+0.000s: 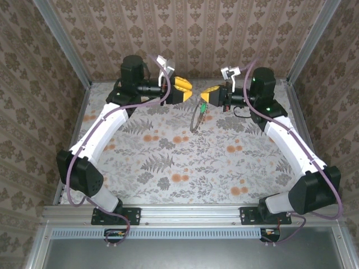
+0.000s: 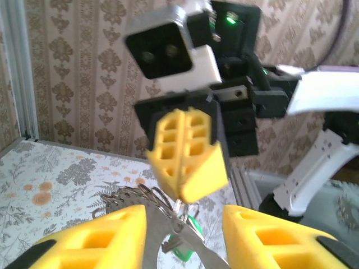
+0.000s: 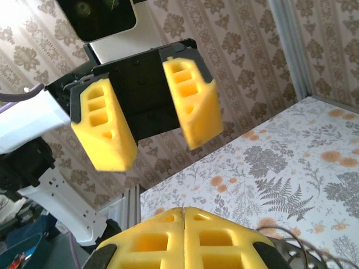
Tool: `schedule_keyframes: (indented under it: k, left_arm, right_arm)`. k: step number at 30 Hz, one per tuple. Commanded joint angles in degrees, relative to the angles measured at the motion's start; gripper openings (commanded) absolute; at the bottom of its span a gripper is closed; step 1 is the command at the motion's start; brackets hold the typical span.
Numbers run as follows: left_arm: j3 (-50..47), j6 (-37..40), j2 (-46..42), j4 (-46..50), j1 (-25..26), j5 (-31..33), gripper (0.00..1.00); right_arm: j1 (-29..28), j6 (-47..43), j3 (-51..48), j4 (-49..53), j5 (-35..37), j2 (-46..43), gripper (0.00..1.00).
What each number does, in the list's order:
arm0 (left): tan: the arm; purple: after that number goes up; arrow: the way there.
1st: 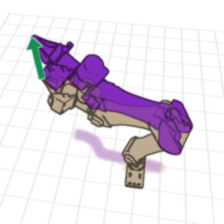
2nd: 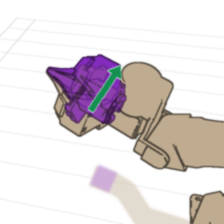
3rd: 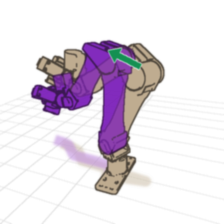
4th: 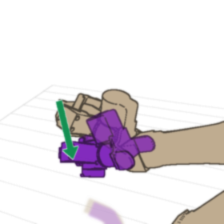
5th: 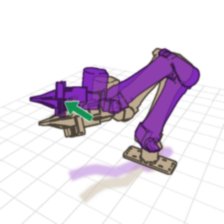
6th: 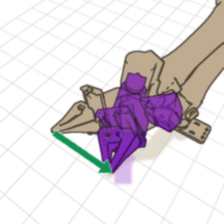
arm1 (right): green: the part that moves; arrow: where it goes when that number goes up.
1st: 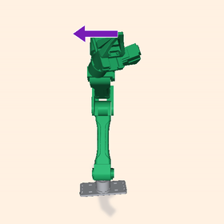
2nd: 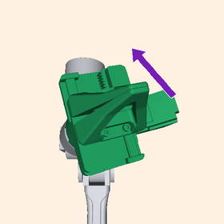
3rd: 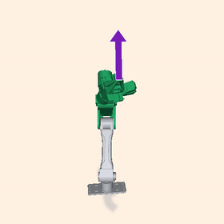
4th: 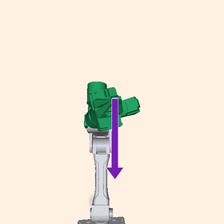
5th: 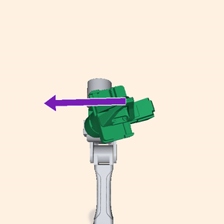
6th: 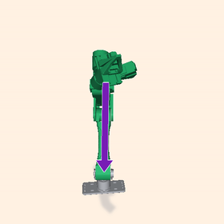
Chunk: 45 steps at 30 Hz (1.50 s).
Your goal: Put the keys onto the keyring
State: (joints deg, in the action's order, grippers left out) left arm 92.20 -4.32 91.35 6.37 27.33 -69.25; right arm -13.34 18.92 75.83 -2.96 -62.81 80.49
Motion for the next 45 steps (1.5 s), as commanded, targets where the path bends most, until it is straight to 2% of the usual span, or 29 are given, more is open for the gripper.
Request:
schedule_keyframes:
  k: [1,16,38,41,45]
  left_arm:
    - [1.8,10.45,0.52,13.07,-0.53,-2.82,0.4]
    - [7.45,10.23,5.87,13.62,0.55,-5.5,0.39]
    - [7.64,11.41,7.33,15.14,2.63,-7.29,0.33]
    - [7.64,11.43,7.68,15.02,2.9,-7.08,0.29]
    - [7.69,10.82,7.86,13.75,3.34,-7.13,0.13]
  right_arm:
    - [0.08,-7.96,5.33,9.82,-5.47,1.79,0.0]
    - [-0.8,-7.32,7.21,9.23,-7.74,4.24,0.0]
    - [-0.81,-4.51,6.54,5.4,-7.24,4.56,0.0]
    - [-0.93,-4.42,6.57,5.3,-7.24,4.6,0.0]
    - [-1.04,-4.44,6.41,5.23,-7.33,4.59,0.0]
